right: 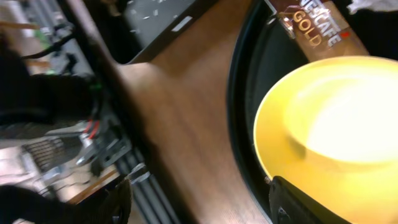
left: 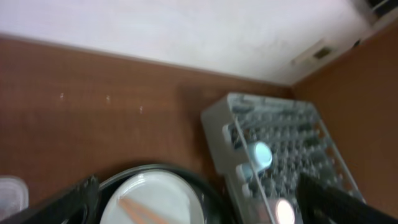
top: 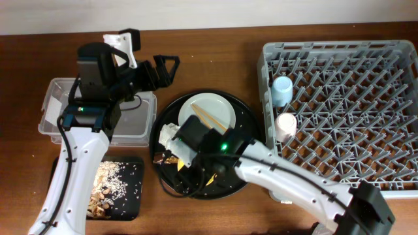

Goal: Sort waste into correct bins and load items into the dishwasher rack
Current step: 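Grasp the yellow bowl with the right gripper and lift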

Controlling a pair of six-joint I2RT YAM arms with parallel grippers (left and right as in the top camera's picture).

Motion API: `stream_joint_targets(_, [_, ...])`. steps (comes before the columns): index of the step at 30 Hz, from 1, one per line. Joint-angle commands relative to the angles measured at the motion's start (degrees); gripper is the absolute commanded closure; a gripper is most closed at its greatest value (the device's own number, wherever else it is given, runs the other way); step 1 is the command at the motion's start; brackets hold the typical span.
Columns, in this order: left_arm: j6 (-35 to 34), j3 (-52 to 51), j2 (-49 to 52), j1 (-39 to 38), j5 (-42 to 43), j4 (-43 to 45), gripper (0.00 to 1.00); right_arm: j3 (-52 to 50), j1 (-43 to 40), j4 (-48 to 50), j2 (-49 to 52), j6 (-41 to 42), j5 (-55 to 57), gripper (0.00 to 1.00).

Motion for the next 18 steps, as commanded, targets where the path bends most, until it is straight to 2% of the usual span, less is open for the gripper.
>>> stream_joint_targets(1, [-0.09,0.48,-0.74,-0.02,-0.02,-6.16,0.01,-0.48,5.9,1.95,1.57,10.95,18.6,0.32])
stream_joint_targets(5, [-0.09,0.48,-0.74,-0.02,-0.02,-9.92,0.01,-0.5,10.36,3.45,4.96,17.16,27.63,0.34])
stream_joint_targets(13, [-0.11,0.48,-0.74,-0.02,-0.02,-9.92,0.01,-0.5,10.88,8.5,16.24,17.16,27.76,0.42])
stream_joint_targets(15, [-0.09,0.48,-0.74,-0.02,-0.02,-9.92,0.01,-0.5,10.88,8.5,16.83,17.16,27.76,0.53])
stream_joint_targets(16, [-0.09,0.48,-0.74,-0.02,-0.04,-9.92,0.01,-0.5,10.88,8.55,16.83,17.16,27.78,0.55])
stream_joint_targets(18, [-0.09,0.48,-0.74,-0.02,-0.02,-9.92,0.01,-0.5,10.88,8.66,16.83,17.16,27.8,0.72])
